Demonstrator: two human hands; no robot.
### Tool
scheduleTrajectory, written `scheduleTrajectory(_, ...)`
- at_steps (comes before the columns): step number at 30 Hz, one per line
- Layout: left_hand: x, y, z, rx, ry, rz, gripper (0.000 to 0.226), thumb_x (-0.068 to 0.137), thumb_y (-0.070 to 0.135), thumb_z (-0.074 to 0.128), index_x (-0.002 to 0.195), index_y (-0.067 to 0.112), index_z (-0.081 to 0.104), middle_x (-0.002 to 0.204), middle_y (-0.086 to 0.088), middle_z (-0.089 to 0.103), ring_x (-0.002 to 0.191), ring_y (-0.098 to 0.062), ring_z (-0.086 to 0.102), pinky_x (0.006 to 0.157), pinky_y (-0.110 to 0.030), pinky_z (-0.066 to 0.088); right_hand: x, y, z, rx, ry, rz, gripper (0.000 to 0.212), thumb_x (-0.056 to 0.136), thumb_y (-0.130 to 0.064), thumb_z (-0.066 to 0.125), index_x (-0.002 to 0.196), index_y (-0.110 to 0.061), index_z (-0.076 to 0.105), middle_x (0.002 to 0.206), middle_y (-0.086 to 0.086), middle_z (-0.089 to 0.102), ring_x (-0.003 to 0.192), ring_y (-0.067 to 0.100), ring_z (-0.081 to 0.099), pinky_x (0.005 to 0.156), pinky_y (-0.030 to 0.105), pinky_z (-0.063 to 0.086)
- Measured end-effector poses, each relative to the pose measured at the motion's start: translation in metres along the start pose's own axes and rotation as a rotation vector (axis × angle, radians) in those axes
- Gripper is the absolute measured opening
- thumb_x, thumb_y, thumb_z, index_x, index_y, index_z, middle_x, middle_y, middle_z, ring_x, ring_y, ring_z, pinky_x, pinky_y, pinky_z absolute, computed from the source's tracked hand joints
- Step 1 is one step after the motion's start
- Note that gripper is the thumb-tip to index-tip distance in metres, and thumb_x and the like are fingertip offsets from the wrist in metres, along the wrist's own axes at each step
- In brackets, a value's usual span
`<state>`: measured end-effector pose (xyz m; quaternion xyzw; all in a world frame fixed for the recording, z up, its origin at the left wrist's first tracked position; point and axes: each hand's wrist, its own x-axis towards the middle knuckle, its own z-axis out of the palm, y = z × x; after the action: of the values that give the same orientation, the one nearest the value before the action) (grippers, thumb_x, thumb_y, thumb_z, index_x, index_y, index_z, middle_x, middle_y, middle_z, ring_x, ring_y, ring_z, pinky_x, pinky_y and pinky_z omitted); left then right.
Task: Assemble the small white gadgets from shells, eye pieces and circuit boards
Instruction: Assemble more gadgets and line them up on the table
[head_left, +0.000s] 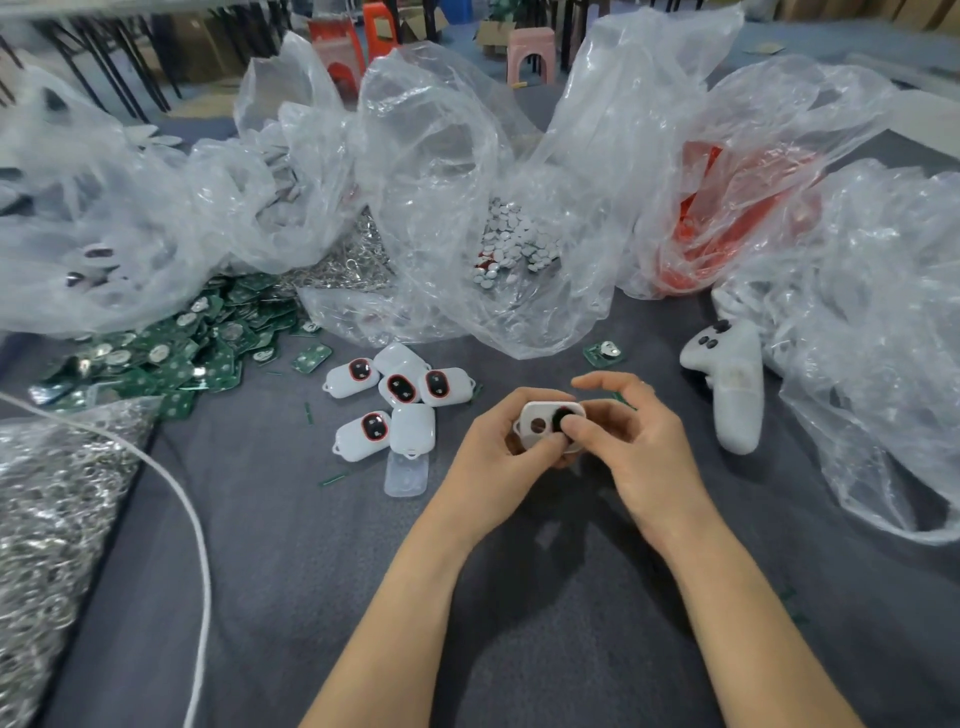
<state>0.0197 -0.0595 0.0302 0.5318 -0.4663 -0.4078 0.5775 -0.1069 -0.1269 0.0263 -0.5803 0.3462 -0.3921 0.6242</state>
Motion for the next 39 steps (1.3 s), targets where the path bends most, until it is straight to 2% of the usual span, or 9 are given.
scheduleTrajectory(4, 0.001, -0.004, 0.001, 0.054, 0.049, -0.052, 0.018, 0.087, -0.002, 0.063, 0.101, 0.01, 0.064, 0.087, -0.005, 0.068, 0.077, -0.01, 0.066, 0.069, -0.021, 0.053, 0.001, 0.001, 0.001, -0.038, -0.006, -0.03, 0.029, 0.083, 0.005, 0.064, 0.093, -0.022, 0.065, 0.079, 0.006, 0.071, 0.072, 0.013, 0.068, 0.064, 0.025, 0.056)
scheduleTrajectory(7, 0.002, -0.008, 0.002, 0.131, 0.104, -0.092, 0.012, 0.085, 0.003, 0.067, 0.095, 0.009, 0.064, 0.083, -0.008, 0.069, 0.077, -0.019, 0.069, 0.076, -0.036, 0.058, 0.001, 0.001, 0.002, -0.077, -0.005, -0.048, 0.027, 0.083, 0.009, 0.062, 0.089, -0.018, 0.065, 0.077, -0.002, 0.072, 0.071, 0.007, 0.066, 0.065, 0.019, 0.054)
scheduleTrajectory(9, 0.002, -0.01, 0.002, 0.197, 0.131, -0.102, 0.01, 0.083, 0.005, 0.069, 0.091, 0.009, 0.064, 0.08, -0.007, 0.071, 0.075, -0.021, 0.071, 0.076, -0.039, 0.058, 0.001, 0.002, 0.002, -0.148, -0.008, -0.075, 0.03, 0.083, 0.01, 0.062, 0.085, -0.02, 0.065, 0.076, -0.004, 0.071, 0.072, 0.005, 0.065, 0.066, 0.015, 0.051)
scheduleTrajectory(14, 0.002, -0.011, 0.0, 0.254, 0.139, -0.108, 0.01, 0.083, 0.005, 0.068, 0.089, 0.01, 0.064, 0.077, -0.006, 0.071, 0.07, -0.015, 0.071, 0.072, -0.035, 0.059, 0.001, 0.005, 0.003, -0.314, -0.004, -0.14, 0.035, 0.082, 0.006, 0.065, 0.082, -0.029, 0.063, 0.075, -0.003, 0.068, 0.071, 0.01, 0.064, 0.068, 0.015, 0.049)
scheduleTrajectory(21, 0.002, -0.013, -0.002, 0.183, 0.082, -0.074, 0.012, 0.084, 0.004, 0.067, 0.091, 0.013, 0.065, 0.077, -0.002, 0.071, 0.068, -0.012, 0.071, 0.063, -0.02, 0.053, -0.001, 0.003, 0.001, -0.287, -0.013, -0.151, 0.028, 0.081, 0.006, 0.067, 0.08, -0.022, 0.064, 0.077, 0.001, 0.069, 0.072, 0.012, 0.064, 0.068, 0.019, 0.051)
scheduleTrajectory(27, 0.001, -0.011, -0.008, 0.123, 0.01, -0.078, 0.011, 0.087, 0.005, 0.066, 0.096, 0.009, 0.063, 0.082, -0.004, 0.07, 0.075, -0.017, 0.071, 0.072, -0.029, 0.056, -0.001, -0.006, -0.003, -0.142, -0.072, -0.068, 0.02, 0.079, 0.007, 0.069, 0.086, -0.012, 0.068, 0.081, 0.002, 0.072, 0.072, 0.005, 0.066, 0.066, 0.013, 0.05)
scheduleTrajectory(30, 0.001, -0.01, -0.011, 0.071, -0.021, -0.09, 0.012, 0.088, 0.005, 0.065, 0.1, 0.002, 0.063, 0.083, -0.006, 0.069, 0.075, -0.016, 0.07, 0.073, -0.026, 0.056, -0.003, -0.008, -0.005, -0.093, -0.104, -0.042, 0.022, 0.078, 0.006, 0.069, 0.09, -0.013, 0.07, 0.083, 0.003, 0.074, 0.077, 0.008, 0.068, 0.068, 0.013, 0.05)
scheduleTrajectory(34, 0.001, -0.008, -0.015, 0.005, -0.062, -0.118, 0.016, 0.089, 0.003, 0.064, 0.104, -0.001, 0.063, 0.082, -0.003, 0.069, 0.076, -0.013, 0.068, 0.072, -0.021, 0.052, -0.002, -0.009, -0.007, -0.041, -0.166, -0.016, 0.026, 0.079, 0.008, 0.067, 0.09, -0.016, 0.069, 0.083, 0.004, 0.073, 0.079, 0.012, 0.067, 0.071, 0.018, 0.052)
scheduleTrajectory(39, 0.001, -0.009, -0.014, -0.068, -0.067, -0.143, 0.019, 0.087, 0.002, 0.065, 0.106, -0.004, 0.064, 0.082, -0.003, 0.069, 0.074, -0.013, 0.068, 0.073, -0.021, 0.053, -0.002, -0.006, -0.008, 0.015, -0.168, 0.004, 0.028, 0.08, 0.009, 0.065, 0.087, -0.018, 0.068, 0.082, 0.007, 0.071, 0.081, 0.02, 0.066, 0.081, 0.035, 0.054)
